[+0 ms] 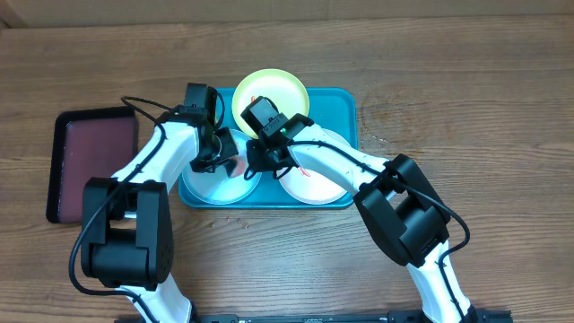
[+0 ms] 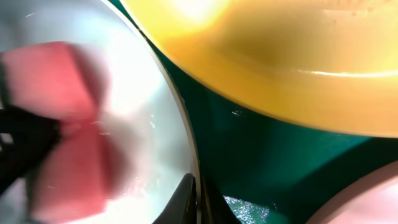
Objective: Clean dirty plates on tray and stack at the side
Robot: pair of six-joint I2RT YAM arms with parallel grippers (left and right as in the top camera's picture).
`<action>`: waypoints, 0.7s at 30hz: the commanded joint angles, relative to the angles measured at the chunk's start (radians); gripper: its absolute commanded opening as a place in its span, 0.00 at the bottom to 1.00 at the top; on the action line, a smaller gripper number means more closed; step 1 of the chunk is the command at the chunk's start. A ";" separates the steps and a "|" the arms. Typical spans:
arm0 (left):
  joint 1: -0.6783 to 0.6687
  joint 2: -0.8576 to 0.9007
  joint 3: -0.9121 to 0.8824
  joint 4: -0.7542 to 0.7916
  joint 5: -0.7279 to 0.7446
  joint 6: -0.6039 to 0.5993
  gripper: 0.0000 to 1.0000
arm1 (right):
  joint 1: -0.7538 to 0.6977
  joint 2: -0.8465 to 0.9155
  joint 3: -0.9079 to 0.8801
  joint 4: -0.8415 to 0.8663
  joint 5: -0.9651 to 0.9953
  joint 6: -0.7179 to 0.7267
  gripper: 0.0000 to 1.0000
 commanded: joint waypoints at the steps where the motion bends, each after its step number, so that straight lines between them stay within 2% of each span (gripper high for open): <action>1: 0.007 0.014 0.035 -0.063 -0.267 -0.014 0.04 | 0.003 0.008 0.006 -0.012 0.015 -0.012 0.04; 7: 0.007 0.003 0.183 -0.266 -0.474 -0.042 0.04 | 0.003 0.007 0.007 -0.004 0.015 -0.013 0.04; 9: 0.007 -0.005 0.241 -0.326 -0.493 -0.067 0.04 | 0.003 0.001 0.010 0.003 0.016 -0.017 0.04; 16: 0.016 -0.117 0.370 -0.415 -0.415 -0.140 0.04 | 0.003 -0.053 0.067 -0.032 0.067 -0.085 0.04; 21: 0.102 -0.284 0.373 -0.449 -0.284 -0.152 0.04 | 0.022 -0.132 0.172 -0.148 0.277 -0.163 0.04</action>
